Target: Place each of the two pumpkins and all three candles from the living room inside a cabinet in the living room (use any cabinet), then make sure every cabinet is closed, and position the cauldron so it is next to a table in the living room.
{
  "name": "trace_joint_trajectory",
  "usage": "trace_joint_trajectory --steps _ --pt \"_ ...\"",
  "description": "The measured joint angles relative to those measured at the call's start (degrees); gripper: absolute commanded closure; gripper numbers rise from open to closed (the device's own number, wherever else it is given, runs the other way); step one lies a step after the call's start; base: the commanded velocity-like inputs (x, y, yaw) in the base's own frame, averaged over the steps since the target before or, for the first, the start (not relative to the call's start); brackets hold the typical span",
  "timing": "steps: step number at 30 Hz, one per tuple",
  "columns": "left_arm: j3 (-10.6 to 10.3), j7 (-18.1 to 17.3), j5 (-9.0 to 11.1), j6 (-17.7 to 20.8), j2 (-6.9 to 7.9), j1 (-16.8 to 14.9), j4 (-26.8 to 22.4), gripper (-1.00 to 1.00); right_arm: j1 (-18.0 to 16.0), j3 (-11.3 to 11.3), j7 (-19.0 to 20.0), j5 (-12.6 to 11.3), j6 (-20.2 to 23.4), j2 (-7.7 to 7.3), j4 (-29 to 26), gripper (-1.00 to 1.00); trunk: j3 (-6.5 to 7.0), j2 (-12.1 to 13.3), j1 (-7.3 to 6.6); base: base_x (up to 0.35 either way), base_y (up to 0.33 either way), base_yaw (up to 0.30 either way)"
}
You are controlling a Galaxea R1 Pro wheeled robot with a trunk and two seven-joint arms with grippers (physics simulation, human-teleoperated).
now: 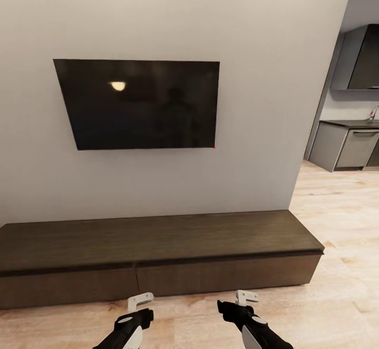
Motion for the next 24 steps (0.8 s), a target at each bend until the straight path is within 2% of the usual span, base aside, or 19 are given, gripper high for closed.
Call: trace_joint_trajectory --steps 12,15,17,20,24 --pt "1.09 0.20 1.01 0.72 0.00 -0.01 -1.92 -1.00 0.00 -0.05 0.28 -0.11 0.14 -0.01 0.07 -1.00 0.00 0.00 0.00 0.000 0.000 0.000" --pt "2.61 0.47 3.03 0.77 0.03 -0.02 -2.02 -1.00 0.00 -0.09 0.33 -0.11 0.20 -0.15 0.07 -1.00 0.00 0.00 0.00 0.000 0.000 0.000" --pt "4.79 0.80 4.98 0.87 0.14 -0.02 -2.06 -1.00 0.00 -0.06 0.28 -0.11 0.22 -0.16 0.07 -1.00 -0.35 -0.79 0.43 0.000 0.000 0.000" --pt "5.75 0.94 5.73 0.98 0.19 -0.02 -2.42 -1.00 0.00 -0.05 0.27 -0.03 0.23 -0.08 0.06 -1.00 -0.89 -1.99 1.09 0.000 0.000 0.000" --pt "5.86 1.01 6.02 2.97 0.27 -0.02 -6.39 -1.00 0.00 -0.05 0.23 0.00 0.26 0.01 0.03 -1.00 -1.61 -3.60 1.97 0.000 0.000 0.000"
